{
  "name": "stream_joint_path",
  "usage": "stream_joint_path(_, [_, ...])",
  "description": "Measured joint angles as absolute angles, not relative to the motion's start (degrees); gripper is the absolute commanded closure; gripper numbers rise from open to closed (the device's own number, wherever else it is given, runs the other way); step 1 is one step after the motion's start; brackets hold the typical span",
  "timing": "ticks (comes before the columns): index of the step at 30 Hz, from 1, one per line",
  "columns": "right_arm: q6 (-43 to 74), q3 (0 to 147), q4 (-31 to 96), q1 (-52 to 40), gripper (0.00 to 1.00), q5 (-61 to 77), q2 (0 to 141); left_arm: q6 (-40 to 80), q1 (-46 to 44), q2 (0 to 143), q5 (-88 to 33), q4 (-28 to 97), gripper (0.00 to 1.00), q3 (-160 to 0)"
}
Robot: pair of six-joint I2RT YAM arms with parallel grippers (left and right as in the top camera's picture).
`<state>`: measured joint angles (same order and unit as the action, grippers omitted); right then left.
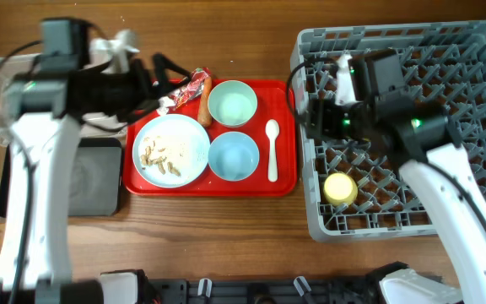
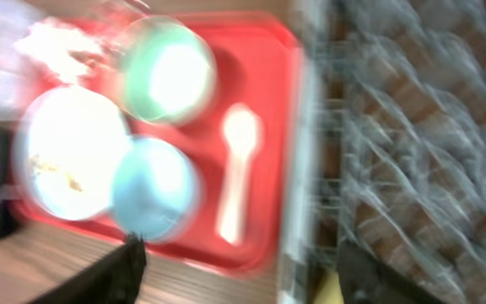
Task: Sort waste into correct bins and load items into the dishwasher rack
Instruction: 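Lower the yellow cup into the dish rack and open the right gripper, then grasp the light-blue bowl on the red tray with the right gripper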
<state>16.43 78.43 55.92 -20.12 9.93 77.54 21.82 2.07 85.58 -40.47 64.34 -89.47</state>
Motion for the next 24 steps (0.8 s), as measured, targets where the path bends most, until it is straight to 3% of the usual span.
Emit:
stream_joint_path(4, [16.0, 78.8, 53.9, -26.4, 0.38, 13.1, 80.1, 27.4, 10.7, 74.7, -26.3, 68.4, 0.0, -89.5])
stream_joint_path(6, [17.1, 78.7, 53.7, -29.0, 0.45, 12.8, 84.9, 29.5, 15.3, 69.8, -18.7, 70.8, 0.0, -89.5])
stream_joint_path(12, [21.9, 77.6, 51.3, -32.8, 0.47, 9.0, 106.0, 31.9, 22.7, 62.6, -0.5, 76.0, 0.0, -89.5])
stream_joint_path(16, [21.6, 77.3, 49.4, -32.7, 0.83, 10.5, 112.3, 32.2, 23.3, 62.3, 3.5, 76.3, 0.0, -89.5])
stream_joint_path(18, [21.6, 77.3, 48.6, -32.7, 0.95, 10.7, 113.4, 32.3, 23.3, 62.3, 4.1, 76.3, 0.0, -89.5])
stream_joint_path(24, [23.2, 77.3, 48.4, -32.6, 0.96, 9.1, 113.3, 32.3, 23.3, 62.3, 4.7, 76.3, 0.0, -89.5])
